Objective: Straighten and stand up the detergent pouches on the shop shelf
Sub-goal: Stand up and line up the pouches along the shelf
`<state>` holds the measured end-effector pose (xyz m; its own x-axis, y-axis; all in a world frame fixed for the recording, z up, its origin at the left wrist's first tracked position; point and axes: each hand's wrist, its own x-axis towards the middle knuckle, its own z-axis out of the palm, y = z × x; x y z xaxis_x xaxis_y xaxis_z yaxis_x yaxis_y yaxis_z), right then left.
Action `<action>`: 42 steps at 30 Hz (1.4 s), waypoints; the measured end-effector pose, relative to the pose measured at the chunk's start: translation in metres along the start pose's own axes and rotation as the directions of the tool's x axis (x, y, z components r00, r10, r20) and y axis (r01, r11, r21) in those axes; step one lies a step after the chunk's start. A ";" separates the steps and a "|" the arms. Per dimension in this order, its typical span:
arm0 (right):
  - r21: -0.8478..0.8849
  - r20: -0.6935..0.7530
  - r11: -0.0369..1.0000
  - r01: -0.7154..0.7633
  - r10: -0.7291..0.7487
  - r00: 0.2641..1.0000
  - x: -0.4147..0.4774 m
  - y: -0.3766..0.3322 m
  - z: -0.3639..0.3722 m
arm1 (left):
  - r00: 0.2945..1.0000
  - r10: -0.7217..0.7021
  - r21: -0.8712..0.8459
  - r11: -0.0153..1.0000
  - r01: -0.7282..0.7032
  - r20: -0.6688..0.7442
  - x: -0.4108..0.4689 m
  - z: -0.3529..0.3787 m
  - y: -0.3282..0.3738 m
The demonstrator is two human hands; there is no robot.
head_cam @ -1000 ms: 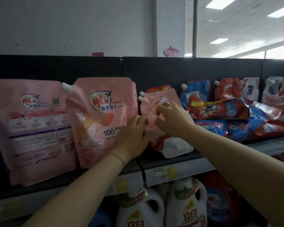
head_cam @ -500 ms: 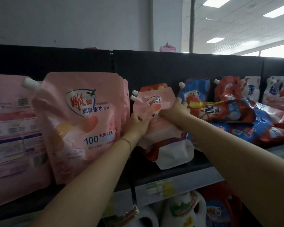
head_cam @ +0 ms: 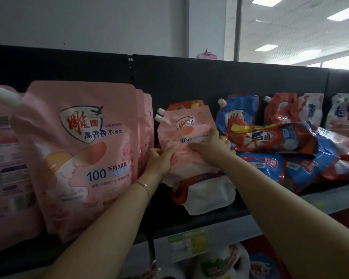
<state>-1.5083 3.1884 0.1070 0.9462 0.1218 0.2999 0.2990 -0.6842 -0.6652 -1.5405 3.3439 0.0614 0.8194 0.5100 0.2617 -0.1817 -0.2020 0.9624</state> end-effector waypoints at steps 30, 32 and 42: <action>0.478 -0.105 0.680 0.557 -0.585 0.804 -0.095 -0.051 0.014 | 0.988 0.157 0.216 0.964 -0.155 0.007 -0.086 -0.033 0.096; 0.501 -0.125 0.647 0.575 -0.604 0.787 -0.097 -0.049 0.018 | 0.978 0.200 0.292 0.940 -0.174 -0.060 -0.090 -0.037 0.097; 0.653 -0.013 0.529 0.542 -0.708 0.706 -0.099 -0.031 0.032 | 0.886 0.310 0.400 0.902 -0.161 -0.344 -0.120 -0.037 0.084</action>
<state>-1.6076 3.2205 0.0759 0.4552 0.5609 0.6916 0.7520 0.1738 -0.6359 -1.6745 3.2970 0.1131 0.4830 0.6767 0.5558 -0.0781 -0.5989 0.7970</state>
